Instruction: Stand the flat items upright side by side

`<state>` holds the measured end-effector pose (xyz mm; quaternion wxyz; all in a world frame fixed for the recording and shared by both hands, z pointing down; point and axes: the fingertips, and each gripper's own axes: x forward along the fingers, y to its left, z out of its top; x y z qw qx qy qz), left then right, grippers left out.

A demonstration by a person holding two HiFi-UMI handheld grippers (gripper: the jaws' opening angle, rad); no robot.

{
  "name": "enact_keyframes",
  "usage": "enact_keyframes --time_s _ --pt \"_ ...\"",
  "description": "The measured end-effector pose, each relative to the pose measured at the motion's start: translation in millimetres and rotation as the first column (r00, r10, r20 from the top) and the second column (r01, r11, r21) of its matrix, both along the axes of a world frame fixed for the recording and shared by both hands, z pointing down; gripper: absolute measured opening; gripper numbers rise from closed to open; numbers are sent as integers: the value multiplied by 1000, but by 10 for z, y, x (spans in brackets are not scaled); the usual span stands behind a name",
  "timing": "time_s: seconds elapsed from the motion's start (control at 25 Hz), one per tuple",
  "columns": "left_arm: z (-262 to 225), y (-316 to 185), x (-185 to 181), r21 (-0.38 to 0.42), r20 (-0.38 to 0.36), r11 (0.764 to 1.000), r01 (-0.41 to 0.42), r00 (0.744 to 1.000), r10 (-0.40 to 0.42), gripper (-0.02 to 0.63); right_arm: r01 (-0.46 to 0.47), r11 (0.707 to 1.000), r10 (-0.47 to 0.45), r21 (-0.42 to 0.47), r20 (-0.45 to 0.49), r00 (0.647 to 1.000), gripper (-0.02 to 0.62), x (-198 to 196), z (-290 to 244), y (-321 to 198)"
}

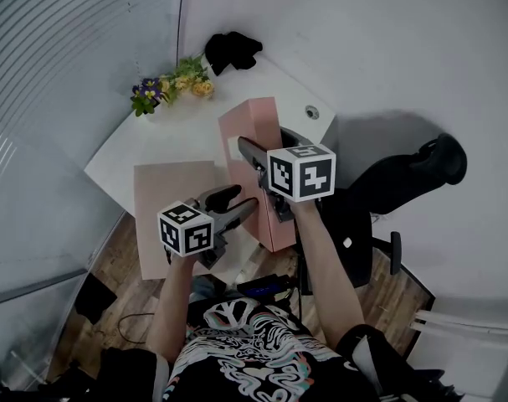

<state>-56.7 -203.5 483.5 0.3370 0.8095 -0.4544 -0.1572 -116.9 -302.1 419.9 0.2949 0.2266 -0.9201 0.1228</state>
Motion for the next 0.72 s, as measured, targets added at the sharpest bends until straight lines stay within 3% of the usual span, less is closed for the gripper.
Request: enact_keyframes --time_s 0.72 --pt "-114 57 23 7 12 999 54 998 -54 219 -3 994 -11 105 131 991 341 30 -232 44"
